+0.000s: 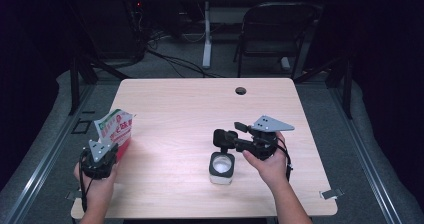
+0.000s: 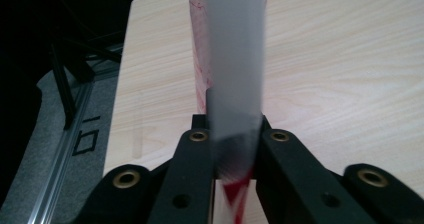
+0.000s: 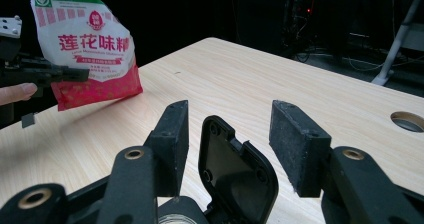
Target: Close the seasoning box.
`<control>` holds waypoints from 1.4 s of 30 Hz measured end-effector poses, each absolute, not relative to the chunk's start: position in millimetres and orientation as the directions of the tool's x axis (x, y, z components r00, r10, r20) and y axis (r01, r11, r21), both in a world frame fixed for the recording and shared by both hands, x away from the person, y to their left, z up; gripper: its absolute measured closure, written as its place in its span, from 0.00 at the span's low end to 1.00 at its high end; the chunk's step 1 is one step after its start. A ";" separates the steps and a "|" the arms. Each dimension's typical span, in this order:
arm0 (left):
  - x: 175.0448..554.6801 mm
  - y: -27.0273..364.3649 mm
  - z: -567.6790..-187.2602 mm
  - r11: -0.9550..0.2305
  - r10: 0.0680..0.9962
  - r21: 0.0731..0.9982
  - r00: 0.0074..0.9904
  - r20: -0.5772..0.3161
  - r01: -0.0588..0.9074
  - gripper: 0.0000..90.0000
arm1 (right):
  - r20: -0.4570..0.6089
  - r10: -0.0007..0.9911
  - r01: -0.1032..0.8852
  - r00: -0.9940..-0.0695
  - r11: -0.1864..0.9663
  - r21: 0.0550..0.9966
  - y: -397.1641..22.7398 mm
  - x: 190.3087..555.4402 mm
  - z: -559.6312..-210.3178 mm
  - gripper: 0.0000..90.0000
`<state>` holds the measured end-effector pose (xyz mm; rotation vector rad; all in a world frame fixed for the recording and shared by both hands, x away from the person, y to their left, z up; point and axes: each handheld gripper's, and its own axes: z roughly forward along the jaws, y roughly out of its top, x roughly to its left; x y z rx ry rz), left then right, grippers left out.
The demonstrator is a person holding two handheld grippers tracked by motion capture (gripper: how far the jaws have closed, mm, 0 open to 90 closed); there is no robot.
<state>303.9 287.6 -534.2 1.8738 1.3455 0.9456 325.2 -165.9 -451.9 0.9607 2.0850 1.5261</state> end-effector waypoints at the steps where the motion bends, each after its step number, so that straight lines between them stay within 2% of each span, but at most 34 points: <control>1: 304.5 285.3 -535.3 -0.284 0.954 0.822 0.235 0.188 0.493 0.94 | 0.089 0.715 0.299 -0.693 0.174 0.938 -166.0 325.2 -451.9 0.55; 5: 305.5 278.2 -537.3 -0.315 0.940 0.814 0.276 0.198 0.489 0.90 | 0.093 0.719 0.301 -0.688 0.166 0.939 -166.6 325.1 -451.7 0.55; 11: 304.6 277.3 -536.5 -0.290 0.940 0.832 0.303 0.155 0.473 0.78 | 0.094 0.732 0.307 -0.674 0.162 0.938 -168.6 326.0 -452.1 0.54; 13: 304.2 278.1 -535.8 -0.267 0.943 0.846 0.307 0.130 0.461 0.71 | 0.093 0.733 0.307 -0.674 0.163 0.938 -168.5 326.3 -452.1 0.54; 16: 304.7 276.5 -534.3 -0.231 0.939 0.866 0.336 0.078 0.443 0.53 | 0.094 0.732 0.308 -0.675 0.164 0.937 -168.2 326.8 -452.4 0.53; 20: 303.6 268.3 -533.7 -0.236 0.920 0.877 0.387 0.062 0.419 0.43 | 0.096 0.732 0.314 -0.675 0.167 0.935 -167.4 327.8 -453.3 0.52; 24: 302.5 259.0 -533.3 -0.262 0.893 0.875 0.445 0.061 0.407 0.39 | 0.101 0.731 0.325 -0.674 0.171 0.930 -167.2 329.4 -455.3 0.52; 32: 298.9 241.4 -535.6 -0.300 0.859 0.866 0.508 0.063 0.400 0.39 | 0.133 0.727 0.395 -0.674 0.202 0.896 -168.4 340.3 -472.7 0.52; 37: 299.3 233.5 -542.7 -0.309 0.844 0.855 0.534 0.045 0.417 0.38 | 0.114 0.714 0.415 -0.691 0.263 0.871 -165.3 343.5 -480.0 0.63; 42: 297.9 227.4 -544.7 -0.309 0.831 0.850 0.555 0.023 0.426 0.38 | 0.083 0.710 0.407 -0.699 0.300 0.863 -163.4 344.2 -482.8 0.70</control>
